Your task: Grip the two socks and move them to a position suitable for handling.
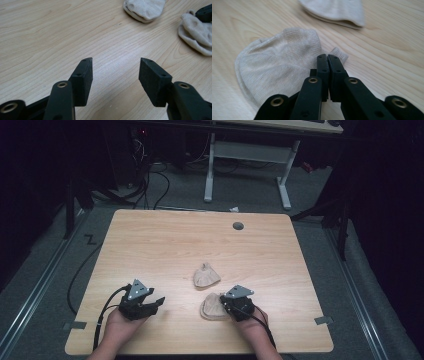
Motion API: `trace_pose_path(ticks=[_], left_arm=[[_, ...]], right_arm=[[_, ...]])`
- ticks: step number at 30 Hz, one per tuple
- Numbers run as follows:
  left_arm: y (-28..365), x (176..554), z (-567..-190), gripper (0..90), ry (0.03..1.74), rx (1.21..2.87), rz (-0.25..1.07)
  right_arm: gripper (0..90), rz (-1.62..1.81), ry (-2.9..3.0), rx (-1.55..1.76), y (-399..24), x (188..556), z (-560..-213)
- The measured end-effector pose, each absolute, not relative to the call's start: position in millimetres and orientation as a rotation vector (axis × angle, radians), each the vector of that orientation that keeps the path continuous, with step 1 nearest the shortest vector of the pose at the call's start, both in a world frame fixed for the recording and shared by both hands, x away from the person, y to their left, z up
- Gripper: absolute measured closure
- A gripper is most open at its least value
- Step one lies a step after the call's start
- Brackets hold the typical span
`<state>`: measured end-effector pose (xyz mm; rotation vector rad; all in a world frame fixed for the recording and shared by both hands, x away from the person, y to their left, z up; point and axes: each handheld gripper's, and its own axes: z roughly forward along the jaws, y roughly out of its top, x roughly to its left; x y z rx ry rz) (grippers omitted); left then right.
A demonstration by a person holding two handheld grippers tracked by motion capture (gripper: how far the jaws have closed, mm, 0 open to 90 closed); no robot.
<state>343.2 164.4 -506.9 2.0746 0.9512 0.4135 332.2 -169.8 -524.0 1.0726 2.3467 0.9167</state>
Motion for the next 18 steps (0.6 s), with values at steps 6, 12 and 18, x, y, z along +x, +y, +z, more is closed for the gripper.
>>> trace_pose_path(ticks=[6, 12, 18], left_arm=[[162.3, 343.2, -507.8, 45.1, 0.949, 2.077, 0.401], [158.4, 341.9, -507.4, 45.1, 0.931, 2.086, 0.403], [160.2, 341.4, -506.2, 45.1, 0.935, 2.082, 0.412]], right_arm=[[87.6, 0.961, 2.393, 0.994, -154.0, 328.8, -525.4], [76.0, 1.099, 2.348, 0.919, -135.5, 304.5, -499.3], [63.7, 1.090, 2.436, 0.856, -107.1, 292.0, -506.8]])
